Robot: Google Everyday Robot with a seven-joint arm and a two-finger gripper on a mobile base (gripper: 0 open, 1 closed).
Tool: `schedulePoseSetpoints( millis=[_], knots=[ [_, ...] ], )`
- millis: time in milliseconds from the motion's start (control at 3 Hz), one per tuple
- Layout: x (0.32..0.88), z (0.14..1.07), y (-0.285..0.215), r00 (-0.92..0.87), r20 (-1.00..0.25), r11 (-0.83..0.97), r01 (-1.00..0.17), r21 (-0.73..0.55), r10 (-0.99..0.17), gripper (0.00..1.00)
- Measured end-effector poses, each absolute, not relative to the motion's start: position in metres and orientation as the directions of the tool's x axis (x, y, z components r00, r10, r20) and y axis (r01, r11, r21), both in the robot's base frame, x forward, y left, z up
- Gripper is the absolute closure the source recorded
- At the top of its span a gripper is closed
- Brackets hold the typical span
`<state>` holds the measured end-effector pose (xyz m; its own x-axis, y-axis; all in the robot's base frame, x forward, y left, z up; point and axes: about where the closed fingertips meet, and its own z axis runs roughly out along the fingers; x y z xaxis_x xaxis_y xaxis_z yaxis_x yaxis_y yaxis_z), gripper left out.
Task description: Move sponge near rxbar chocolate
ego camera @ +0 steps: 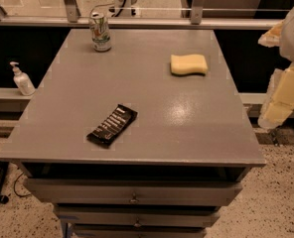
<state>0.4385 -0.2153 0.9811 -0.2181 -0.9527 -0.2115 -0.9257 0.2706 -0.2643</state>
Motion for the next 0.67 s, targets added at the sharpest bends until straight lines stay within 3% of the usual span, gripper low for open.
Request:
schedulePoseSetpoints(
  millis=[667],
  knots=[
    [0.4480, 0.9798, -0.2137, -0.223, -0.243, 0.288, -0.917, -0.275, -0.944, 0.00]
  ],
)
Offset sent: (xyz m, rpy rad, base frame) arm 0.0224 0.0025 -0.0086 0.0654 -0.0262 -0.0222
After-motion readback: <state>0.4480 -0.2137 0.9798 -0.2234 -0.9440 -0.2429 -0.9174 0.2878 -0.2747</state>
